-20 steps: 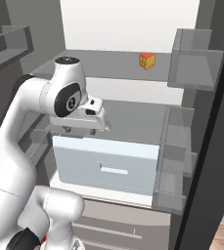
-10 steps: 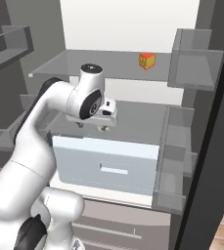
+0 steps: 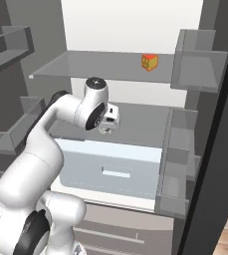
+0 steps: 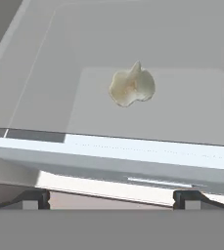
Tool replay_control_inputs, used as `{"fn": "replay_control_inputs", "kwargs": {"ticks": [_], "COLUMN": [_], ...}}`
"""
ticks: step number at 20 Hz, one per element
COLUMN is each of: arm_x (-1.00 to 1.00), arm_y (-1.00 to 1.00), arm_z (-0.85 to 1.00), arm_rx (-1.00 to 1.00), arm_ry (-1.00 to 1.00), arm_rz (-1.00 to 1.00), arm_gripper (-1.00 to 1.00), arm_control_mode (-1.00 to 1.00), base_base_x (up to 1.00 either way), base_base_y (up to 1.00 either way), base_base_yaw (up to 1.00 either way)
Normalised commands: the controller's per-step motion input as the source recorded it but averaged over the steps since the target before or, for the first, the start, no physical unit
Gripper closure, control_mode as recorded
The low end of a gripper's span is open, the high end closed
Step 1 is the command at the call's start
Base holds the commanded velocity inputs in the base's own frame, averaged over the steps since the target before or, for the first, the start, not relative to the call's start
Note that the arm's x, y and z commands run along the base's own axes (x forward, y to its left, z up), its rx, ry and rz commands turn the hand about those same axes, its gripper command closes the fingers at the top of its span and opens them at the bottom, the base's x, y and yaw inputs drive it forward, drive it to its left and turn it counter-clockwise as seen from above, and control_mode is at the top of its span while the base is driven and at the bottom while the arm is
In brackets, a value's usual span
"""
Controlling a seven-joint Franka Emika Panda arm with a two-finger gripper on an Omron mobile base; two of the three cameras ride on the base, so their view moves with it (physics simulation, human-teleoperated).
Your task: Take the cheese, fish, and garlic from the fridge and place them on the plate on the dining counter to create an appetizer plate.
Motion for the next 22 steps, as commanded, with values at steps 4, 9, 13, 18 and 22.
{"fn": "replay_control_inputs", "kwargs": {"ticks": [4,9,13,18,22], "arm_x": [0.66,0.37,0.21,0.28,0.33], "arm_y": [0.14,0.09,0.0,0.0,0.0], "arm_z": [-0.12,-0.21,-0.22,-0.18,-0.18], "arm_rx": [0.0,0.0,0.0,0.0,0.0], "arm_ry": [-0.04,0.0,0.0,0.0,0.0], "arm_rz": [0.0,0.0,-0.01,-0.02,-0.02], "arm_gripper": [-1.0,-1.0,-1.0,-1.0,-1.0], "arm_control_mode": [-1.0,-1.0,-1.0,-1.0,-1.0], "base_base_x": [0.0,0.0,0.0,0.0,0.0], "base_base_y": [0.0,0.0,0.0,0.0,0.0], "base_base_yaw": [0.0,0.0,0.0,0.0,0.0]}}
